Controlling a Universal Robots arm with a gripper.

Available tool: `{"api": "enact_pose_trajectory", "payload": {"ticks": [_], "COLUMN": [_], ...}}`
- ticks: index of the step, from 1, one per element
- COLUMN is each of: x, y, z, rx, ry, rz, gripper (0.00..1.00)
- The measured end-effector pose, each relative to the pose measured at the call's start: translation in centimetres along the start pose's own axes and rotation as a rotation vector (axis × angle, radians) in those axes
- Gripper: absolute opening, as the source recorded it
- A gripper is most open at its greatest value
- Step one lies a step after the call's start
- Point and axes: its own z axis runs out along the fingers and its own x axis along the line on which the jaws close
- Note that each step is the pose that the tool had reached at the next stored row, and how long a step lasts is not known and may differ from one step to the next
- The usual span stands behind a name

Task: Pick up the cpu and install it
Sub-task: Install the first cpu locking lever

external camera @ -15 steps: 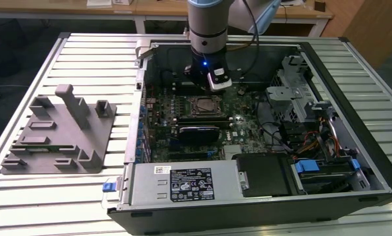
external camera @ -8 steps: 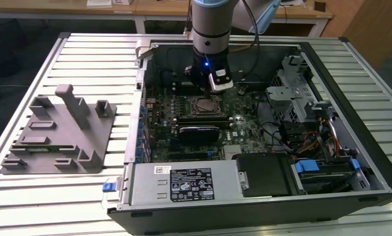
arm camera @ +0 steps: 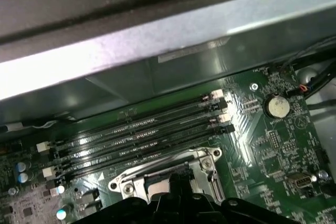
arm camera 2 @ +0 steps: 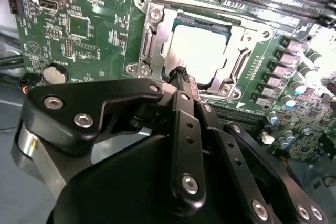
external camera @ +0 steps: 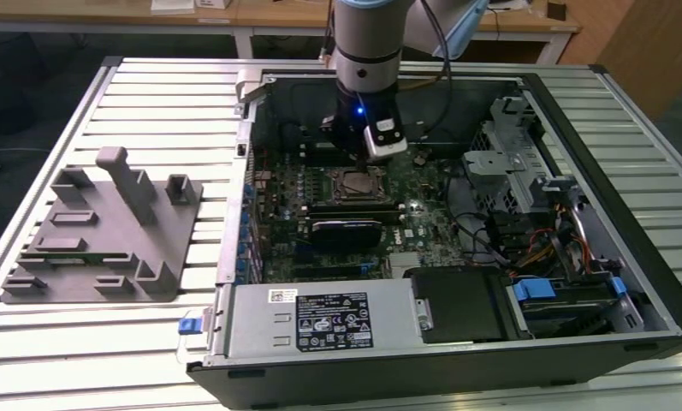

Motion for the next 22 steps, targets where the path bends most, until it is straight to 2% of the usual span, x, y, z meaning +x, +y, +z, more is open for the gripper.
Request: {"api": "enact_pose_trajectory", "payload": {"ticks": [3,9,12,22], "x": [-0.02,-0.04,-0.05,-0.39], "y": [0.01,0.07,0.05,-0.98], "z": [-0.26,-0.72,-0.73,-0.82], "rx": [0.0099,0.0171,0.0288,0.0508], "ry": [-0.003,-0.0056,-0.0093,-0.0145], "rz": [-0.001,-0.001,-0.002,-0.003], "gripper": [0.11,0.11,0.11,0.11]}}
